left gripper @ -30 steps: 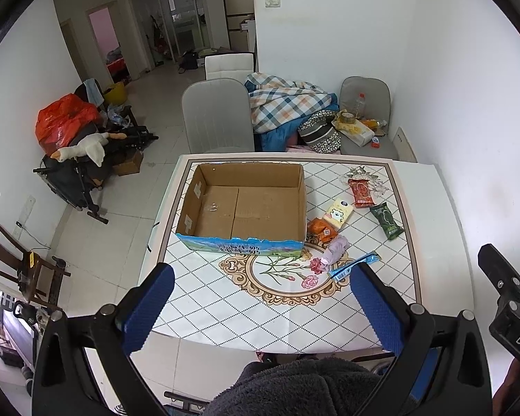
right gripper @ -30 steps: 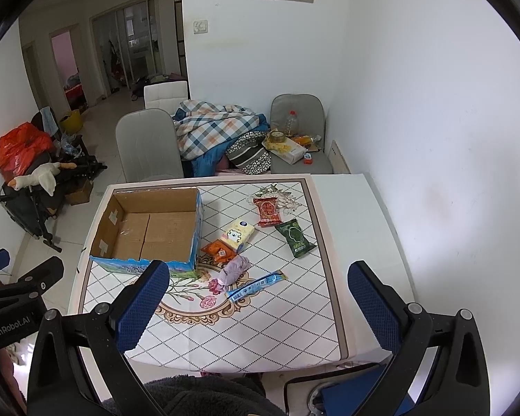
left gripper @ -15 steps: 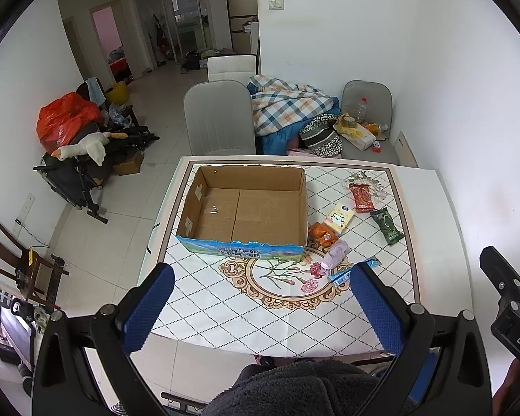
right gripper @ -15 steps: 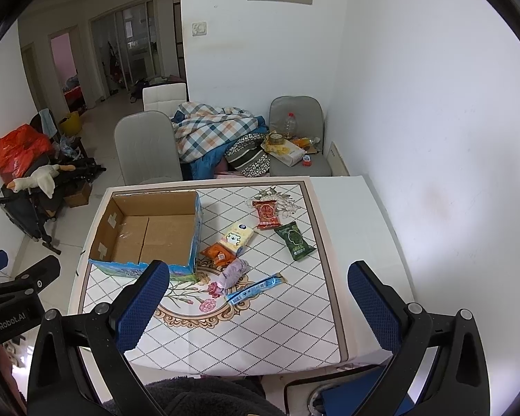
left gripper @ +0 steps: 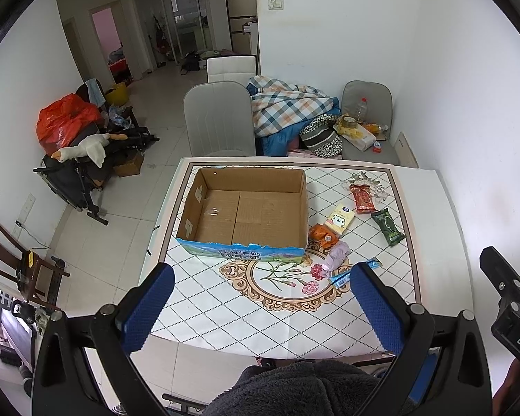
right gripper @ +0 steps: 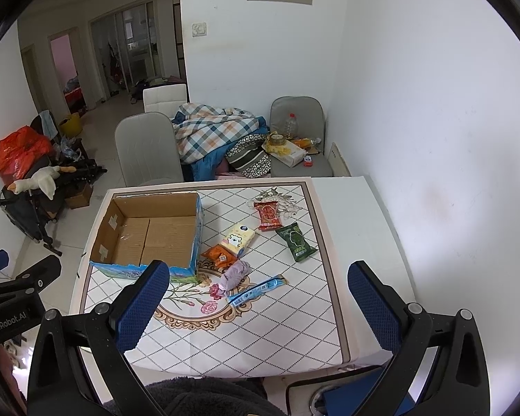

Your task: Organize soft objects

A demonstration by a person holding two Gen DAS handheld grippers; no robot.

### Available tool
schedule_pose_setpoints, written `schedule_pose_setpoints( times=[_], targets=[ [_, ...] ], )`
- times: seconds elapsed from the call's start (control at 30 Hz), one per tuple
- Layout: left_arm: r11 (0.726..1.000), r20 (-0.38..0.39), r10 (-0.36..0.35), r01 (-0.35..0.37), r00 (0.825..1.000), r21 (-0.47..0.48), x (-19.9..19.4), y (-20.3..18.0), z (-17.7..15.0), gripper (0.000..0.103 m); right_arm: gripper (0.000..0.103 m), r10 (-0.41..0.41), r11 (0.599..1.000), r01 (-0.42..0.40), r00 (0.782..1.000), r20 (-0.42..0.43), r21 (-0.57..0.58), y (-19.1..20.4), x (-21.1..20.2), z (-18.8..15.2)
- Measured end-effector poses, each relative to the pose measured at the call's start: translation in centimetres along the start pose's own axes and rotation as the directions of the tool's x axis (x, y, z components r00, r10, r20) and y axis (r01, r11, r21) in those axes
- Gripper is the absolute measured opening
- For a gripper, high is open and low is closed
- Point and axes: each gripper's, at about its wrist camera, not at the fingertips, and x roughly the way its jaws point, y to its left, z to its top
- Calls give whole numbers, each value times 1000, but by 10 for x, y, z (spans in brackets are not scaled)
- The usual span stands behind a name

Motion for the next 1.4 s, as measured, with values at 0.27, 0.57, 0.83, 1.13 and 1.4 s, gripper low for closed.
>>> schedule_pose_setpoints(
  times=[0.27,0.57,0.83,1.13,1.4],
  targets=[
    [1000,-8,-1,1,1000,8,3,-3,1,103,103,1,1000,-1,1000,2,2,0,0,1],
    [1000,-17,-11,11,1000,2,7,-6,-2,103,103,12,1000,-12,1000,-4,-4,2,8,6],
    [997,-1,-5,5,1000,78,61,-31,28,103,103,-4,995,12,997,-82,98,-34,60,9],
    [926,-201,22,56,979,373,256,-145,83,101,103,35,993,3,948,-315,120,-116,252,21],
    [842,-454,120,151,883,517,440,-237,70,80,103,90,996,-61,828,-554,71,-149,471,16]
  ],
)
